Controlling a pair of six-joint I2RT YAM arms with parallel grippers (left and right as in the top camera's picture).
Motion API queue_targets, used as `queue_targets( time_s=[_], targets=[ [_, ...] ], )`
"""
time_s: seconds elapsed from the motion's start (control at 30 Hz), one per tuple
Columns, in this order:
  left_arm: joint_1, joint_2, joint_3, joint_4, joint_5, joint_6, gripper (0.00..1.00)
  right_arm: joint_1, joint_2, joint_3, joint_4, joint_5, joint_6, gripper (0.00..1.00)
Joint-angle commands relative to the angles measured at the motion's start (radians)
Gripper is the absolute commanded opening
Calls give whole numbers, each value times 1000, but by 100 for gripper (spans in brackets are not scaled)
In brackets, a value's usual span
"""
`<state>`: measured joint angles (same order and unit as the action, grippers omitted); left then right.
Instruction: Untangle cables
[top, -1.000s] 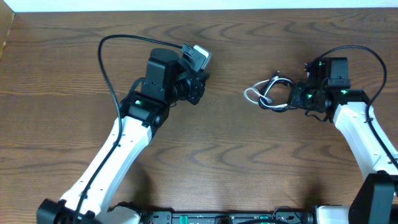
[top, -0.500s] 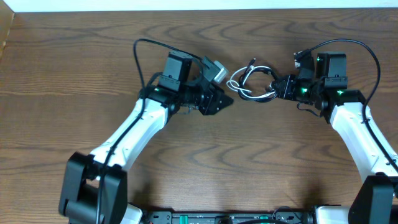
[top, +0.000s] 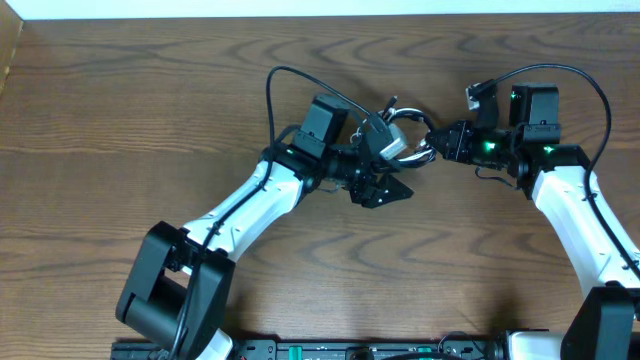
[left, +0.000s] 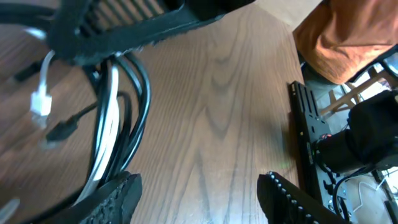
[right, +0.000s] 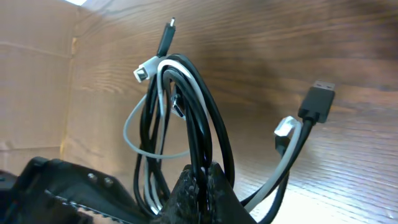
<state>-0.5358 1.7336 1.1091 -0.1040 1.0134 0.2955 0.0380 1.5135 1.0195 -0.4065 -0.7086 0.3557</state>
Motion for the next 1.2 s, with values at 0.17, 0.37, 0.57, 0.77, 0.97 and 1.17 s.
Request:
queue_targets(
  time_s=[0.17, 0.37, 0.57, 0.77, 0.97, 1.17],
  targets=[
    [-22, 6, 13, 19, -91, 23, 74, 8, -44, 2, -22, -136, -21, 1],
    [-18, 6, 13, 100, -269, 22, 75, 8, -44, 2, -81, -137, -51, 1],
    [-18, 6, 13, 110, -470, 22, 78, 8, -44, 2, -108, -150, -68, 1],
    [-18, 10, 13, 109, -487, 22, 81, 8, -50, 2, -91, -227, -76, 1],
    [-20, 27, 13, 86, -407, 21, 81, 8, -61, 2, -83, -228, -84, 1],
    [-20, 29, 13, 72, -312, 21, 81, 8, -61, 2, -80, -226, -83, 1]
  ],
)
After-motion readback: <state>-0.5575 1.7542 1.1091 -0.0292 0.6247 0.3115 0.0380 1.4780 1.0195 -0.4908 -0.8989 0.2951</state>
